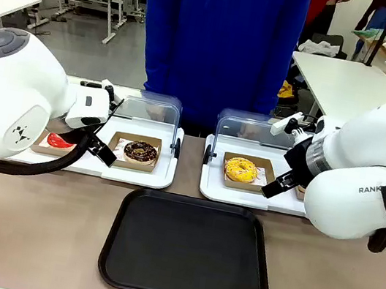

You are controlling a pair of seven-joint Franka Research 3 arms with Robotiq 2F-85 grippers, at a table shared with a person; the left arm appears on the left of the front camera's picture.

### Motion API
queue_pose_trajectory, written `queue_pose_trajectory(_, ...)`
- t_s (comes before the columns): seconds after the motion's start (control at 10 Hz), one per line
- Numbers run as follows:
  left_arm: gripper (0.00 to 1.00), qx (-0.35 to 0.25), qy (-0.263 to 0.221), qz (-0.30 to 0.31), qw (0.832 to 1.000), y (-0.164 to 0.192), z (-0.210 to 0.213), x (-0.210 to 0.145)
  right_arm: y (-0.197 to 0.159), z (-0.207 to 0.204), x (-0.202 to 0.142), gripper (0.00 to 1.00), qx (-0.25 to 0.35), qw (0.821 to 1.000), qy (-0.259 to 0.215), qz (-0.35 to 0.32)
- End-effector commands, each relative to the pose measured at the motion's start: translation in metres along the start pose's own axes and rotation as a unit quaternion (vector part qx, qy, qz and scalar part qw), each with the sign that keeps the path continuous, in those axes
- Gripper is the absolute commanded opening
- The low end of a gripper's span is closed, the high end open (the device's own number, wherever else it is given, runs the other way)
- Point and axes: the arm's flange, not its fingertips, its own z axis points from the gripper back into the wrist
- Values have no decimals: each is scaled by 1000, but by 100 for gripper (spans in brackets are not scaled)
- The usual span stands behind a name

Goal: Move the first donut from the left to the tray.
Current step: Pick up the Paper togo box containing the Donut indicated by the person and place it on the Handle tray.

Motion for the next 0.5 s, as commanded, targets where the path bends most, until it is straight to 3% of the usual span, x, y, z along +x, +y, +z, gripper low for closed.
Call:
queue_pose_trajectory(0.0, 100, 0, 0, 0, 1000, 0, 0, 0, 0, 0, 0, 100, 0, 1000, 0, 0)
queue_pose_trajectory(0.4, 100, 0, 0, 0, 1000, 0, 0, 0, 0, 0, 0, 100, 0, 1000, 0, 0)
